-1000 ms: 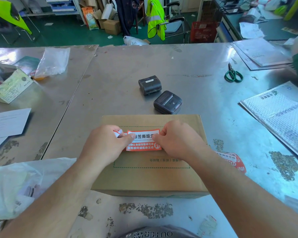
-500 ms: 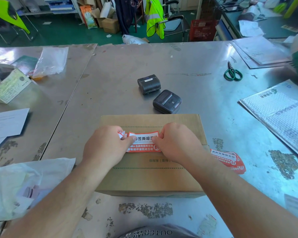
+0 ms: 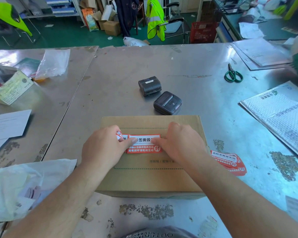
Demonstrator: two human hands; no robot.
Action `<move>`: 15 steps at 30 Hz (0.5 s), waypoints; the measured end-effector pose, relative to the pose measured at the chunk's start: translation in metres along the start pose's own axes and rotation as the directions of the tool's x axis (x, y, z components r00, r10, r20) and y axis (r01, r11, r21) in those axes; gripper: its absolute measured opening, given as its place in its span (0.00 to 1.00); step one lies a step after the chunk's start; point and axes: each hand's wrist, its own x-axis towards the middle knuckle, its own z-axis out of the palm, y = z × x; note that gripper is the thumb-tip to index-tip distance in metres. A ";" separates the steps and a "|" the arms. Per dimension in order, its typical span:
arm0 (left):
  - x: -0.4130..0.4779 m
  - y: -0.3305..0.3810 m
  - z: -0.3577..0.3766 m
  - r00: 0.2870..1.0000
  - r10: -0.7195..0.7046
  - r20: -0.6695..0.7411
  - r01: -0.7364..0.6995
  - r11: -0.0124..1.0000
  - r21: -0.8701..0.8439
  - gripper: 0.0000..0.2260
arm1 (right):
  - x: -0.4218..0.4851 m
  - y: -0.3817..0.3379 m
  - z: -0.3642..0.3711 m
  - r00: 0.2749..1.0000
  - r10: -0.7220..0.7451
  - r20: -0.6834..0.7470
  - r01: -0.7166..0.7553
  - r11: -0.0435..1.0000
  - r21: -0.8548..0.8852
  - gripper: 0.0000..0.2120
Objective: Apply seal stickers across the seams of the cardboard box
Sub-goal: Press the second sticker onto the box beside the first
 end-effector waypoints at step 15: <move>0.020 -0.010 -0.003 0.983 0.023 0.185 -0.039 0.996 0.084 0.22 | 0.003 0.006 -0.004 0.994 -0.044 0.096 0.042 0.999 0.024 0.25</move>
